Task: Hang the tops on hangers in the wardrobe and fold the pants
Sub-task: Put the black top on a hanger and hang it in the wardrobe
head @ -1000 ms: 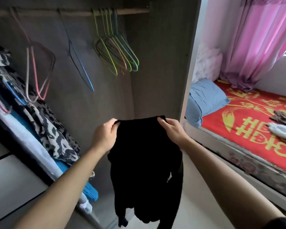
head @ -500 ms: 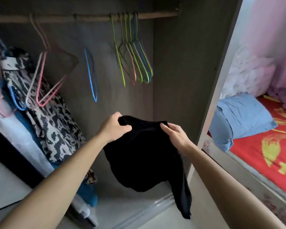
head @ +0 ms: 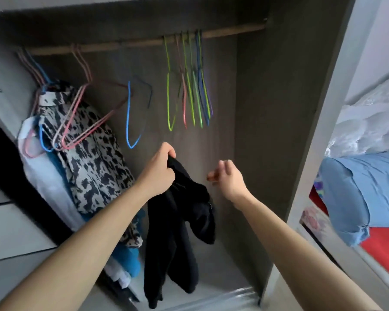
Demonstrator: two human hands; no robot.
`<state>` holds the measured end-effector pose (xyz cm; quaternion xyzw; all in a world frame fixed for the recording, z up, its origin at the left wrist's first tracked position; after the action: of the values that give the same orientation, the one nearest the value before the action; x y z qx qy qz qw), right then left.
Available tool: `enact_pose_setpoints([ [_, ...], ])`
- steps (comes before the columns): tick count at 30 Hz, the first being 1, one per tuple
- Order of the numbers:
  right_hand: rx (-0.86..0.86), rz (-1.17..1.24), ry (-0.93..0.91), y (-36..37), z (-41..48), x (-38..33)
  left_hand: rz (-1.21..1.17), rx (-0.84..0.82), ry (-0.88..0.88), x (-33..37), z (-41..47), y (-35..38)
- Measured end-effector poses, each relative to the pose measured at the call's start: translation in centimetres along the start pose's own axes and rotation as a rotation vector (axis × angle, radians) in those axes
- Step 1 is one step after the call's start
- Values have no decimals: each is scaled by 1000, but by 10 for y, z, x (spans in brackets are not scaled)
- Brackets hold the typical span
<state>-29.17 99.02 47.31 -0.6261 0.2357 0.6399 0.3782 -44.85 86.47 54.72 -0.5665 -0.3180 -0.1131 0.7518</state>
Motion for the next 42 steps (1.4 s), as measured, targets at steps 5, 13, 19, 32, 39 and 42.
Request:
enact_pose_setpoints([
  [5, -91, -53, -64, -15, 13, -22, -77, 84, -239, -25, -11, -13],
  [13, -421, -625, -218, 37, -1, -12, -229, 64, -133, -2, -4, -4],
  [19, -126, -431, -179, 22, 6, -26, -103, 20, -50, 1, 2, -27],
  [32, -12, -409, -261, -8, 16, -55, 202, 198, -212, -31, 20, -48],
  [39, -1, -512, -140, -17, 35, -56, -563, 259, -282, -33, 35, -18],
  [42, 273, -244, -140, -40, 59, -83, -516, 319, -238, -28, 39, -18],
])
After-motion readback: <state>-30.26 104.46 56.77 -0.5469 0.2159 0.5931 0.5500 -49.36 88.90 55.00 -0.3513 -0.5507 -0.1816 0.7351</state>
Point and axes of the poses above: each hand's wrist, its own z-axis towards the middle knuckle, its own y-axis out of the palm, x = y × z, the point moved 4 cm from there along z, towards the middle knuckle, and after that the axes turned 11 degrees about -x, right-handed, at the moved point
